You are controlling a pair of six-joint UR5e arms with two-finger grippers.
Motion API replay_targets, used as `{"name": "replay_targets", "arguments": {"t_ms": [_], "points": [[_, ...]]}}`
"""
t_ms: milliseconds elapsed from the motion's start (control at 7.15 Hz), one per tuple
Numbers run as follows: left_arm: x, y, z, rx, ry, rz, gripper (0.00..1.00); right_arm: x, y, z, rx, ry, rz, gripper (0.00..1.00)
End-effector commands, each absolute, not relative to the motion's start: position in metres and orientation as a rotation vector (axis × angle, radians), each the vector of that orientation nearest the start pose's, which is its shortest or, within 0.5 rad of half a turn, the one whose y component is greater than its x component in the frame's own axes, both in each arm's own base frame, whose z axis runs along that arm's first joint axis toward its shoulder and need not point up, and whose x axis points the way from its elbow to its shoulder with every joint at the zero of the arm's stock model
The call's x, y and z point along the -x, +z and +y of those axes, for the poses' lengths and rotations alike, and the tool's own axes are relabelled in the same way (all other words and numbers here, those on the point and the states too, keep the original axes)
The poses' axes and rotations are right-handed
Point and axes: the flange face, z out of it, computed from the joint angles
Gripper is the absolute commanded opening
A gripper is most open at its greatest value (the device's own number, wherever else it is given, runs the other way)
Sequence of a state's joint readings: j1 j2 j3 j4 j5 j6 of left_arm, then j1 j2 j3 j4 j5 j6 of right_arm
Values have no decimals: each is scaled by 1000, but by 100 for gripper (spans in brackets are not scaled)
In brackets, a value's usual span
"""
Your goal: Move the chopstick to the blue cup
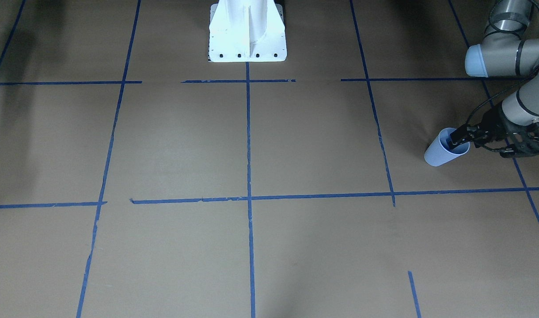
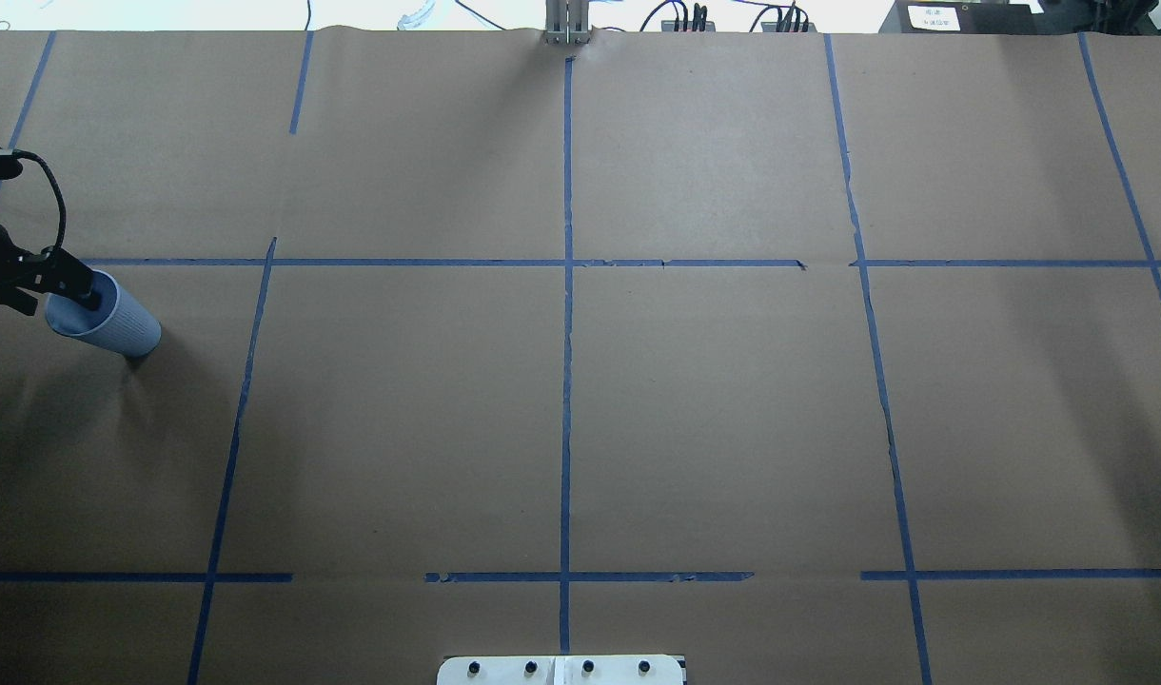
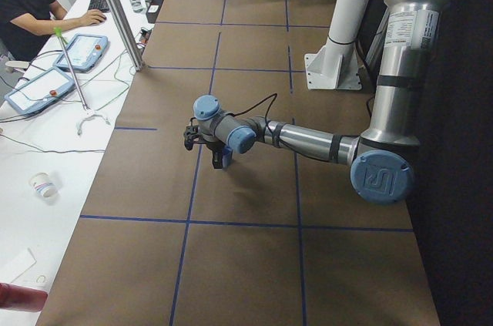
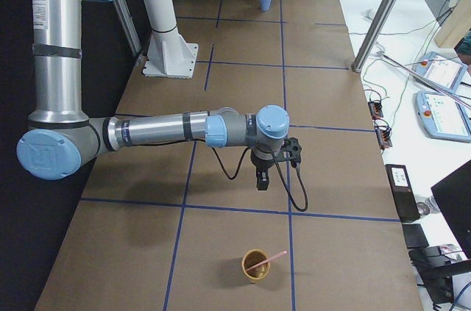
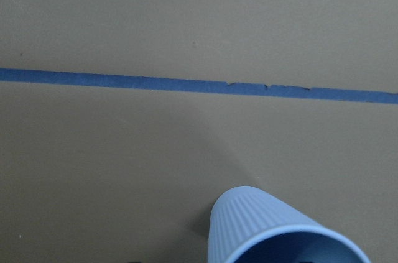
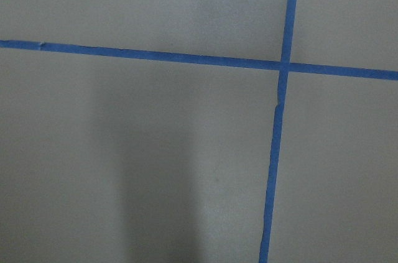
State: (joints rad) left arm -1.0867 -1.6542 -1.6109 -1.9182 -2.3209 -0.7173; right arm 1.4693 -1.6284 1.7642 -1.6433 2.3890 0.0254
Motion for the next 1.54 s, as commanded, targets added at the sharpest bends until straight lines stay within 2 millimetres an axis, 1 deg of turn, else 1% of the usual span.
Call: {"name": "replay_targets", "arguments": {"t_ms": [0, 140, 280, 420, 559, 699, 839, 979, 1119, 1259, 1399], "points": [[-198, 561, -513, 54, -44, 854, 4, -12, 596, -471, -7, -98, -821, 100], [-199, 559, -514, 52, -41, 859, 0, -12, 596, -471, -6, -98, -821, 100], [-201, 526, -516, 20, -43, 896, 0, -12, 595, -471, -6, -98, -823, 100], [-212, 445, -533, 8, -143, 988, 0, -12, 593, -471, -11, -100, -823, 100], [-244, 361, -555, 59, -239, 1086, 0, -12, 592, -471, -12, -101, -825, 100], [-313, 291, -545, 120, -242, 1140, 0, -12, 589, -472, -19, -104, -824, 100], [-357, 241, -535, 86, -281, 1155, 0, -11, 586, -472, -24, -109, -825, 100], [-420, 211, -505, 69, -292, 1151, 0, -7, 583, -473, -27, -119, -830, 100], [-478, 184, -482, -9, -282, 1122, 0, -6, 581, -474, -31, -122, -831, 100], [-519, 177, -480, -39, -289, 1063, 0, -5, 578, -475, -34, -126, -834, 100], [-546, 173, -483, -22, -280, 1042, 0, -3, 571, -475, -42, -133, -859, 100]]}}
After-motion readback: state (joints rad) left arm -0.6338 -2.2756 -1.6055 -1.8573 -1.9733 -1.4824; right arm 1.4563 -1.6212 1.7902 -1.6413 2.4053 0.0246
